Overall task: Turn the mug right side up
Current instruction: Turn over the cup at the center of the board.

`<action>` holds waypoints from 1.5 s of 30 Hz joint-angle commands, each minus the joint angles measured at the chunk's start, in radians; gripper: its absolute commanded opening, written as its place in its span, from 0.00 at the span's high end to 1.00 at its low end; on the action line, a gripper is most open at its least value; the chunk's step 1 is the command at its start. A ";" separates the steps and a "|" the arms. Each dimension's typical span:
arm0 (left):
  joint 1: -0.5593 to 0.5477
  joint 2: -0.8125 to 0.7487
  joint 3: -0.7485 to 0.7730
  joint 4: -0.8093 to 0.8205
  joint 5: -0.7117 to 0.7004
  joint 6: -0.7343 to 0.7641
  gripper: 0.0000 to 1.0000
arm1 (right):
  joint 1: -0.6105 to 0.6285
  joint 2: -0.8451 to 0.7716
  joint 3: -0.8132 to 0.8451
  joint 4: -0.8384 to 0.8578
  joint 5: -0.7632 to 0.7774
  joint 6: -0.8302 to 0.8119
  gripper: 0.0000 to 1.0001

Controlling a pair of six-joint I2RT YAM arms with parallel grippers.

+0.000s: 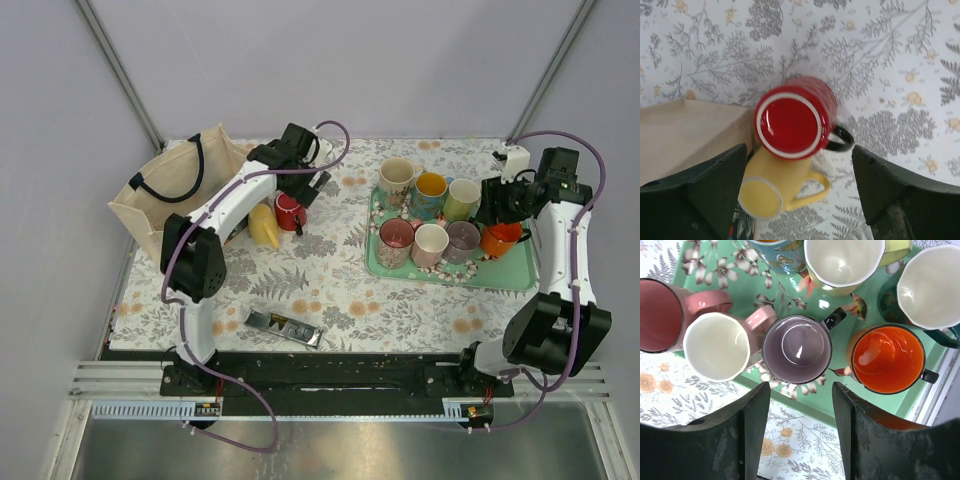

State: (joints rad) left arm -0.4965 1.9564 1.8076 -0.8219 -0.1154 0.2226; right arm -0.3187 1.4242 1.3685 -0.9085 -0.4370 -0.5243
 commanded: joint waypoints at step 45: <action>0.236 -0.606 -0.230 0.180 0.391 -0.341 0.12 | 0.765 0.209 0.204 0.252 0.029 0.310 0.01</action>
State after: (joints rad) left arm -0.2779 1.5654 1.6093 -0.8085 0.2558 -0.1467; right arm 0.3271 1.5871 1.5402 -0.7338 -0.4221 -0.2008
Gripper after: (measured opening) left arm 0.869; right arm 0.993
